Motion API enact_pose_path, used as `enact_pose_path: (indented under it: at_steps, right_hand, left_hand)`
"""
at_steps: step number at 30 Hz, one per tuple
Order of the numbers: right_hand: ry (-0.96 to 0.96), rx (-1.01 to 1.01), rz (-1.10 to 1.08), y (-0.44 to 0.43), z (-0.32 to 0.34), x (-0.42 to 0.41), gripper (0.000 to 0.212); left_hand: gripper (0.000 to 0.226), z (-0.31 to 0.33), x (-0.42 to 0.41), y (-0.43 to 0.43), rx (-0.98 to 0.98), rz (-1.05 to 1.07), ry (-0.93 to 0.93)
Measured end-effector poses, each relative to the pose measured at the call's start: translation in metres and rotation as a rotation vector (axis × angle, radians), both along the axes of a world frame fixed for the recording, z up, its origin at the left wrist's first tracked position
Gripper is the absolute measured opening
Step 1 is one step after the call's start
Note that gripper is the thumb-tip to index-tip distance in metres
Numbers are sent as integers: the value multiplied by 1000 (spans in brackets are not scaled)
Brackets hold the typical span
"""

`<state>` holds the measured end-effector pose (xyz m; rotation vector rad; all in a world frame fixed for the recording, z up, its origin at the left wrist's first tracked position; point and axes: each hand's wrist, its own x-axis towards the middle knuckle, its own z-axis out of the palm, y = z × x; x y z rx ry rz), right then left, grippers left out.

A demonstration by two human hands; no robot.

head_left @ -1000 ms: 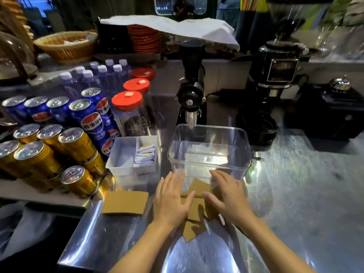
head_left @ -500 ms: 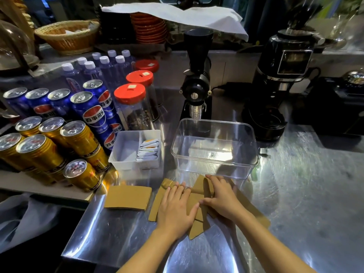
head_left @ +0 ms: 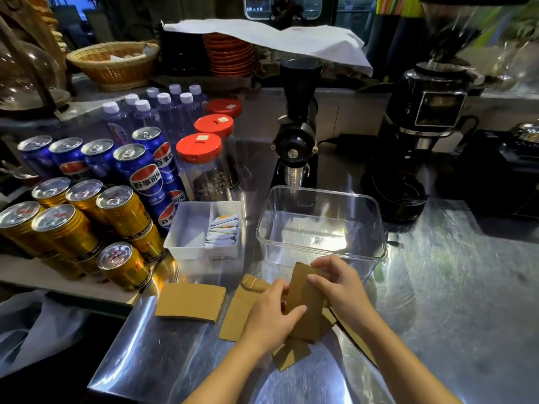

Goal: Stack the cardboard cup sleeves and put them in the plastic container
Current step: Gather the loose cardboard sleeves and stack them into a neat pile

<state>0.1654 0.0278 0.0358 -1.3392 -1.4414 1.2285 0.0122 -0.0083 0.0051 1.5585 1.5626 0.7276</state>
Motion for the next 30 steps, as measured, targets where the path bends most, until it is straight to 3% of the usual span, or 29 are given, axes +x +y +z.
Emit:
enact_pose_path:
  at_steps: [7,10,13,16,21,23,27,30]
  right_hand:
    - [-24,92,-27,-7,0,8,5]
    - [-246,102,-118,-9,-12,21,6]
    - [-587,7,-88,-12,-20,35,28]
    - [-996,-130,24,-17,-25,44,65]
    - [-1010,-243,16,-21,-28,50,88]
    - [-953,-276,22,-19,-27,52,79]
    - [-749,-271,30,-14,-15,54,25]
    - [-702,-219,54,-8,-5,53,17]
  left_hand:
    - [18,12,14,3,-147,107,-384]
    - [12,8,16,3,-238,189,-538]
    - [9,0,16,4,-310,224,-633]
    - [22,-7,15,6,-318,253,-687]
    - [23,-3,19,6,-342,330,-765]
    - [28,-1,19,5,-339,340,-763]
    - [33,2,21,2,-312,323,-751]
    - [32,6,22,0,-316,323,-791]
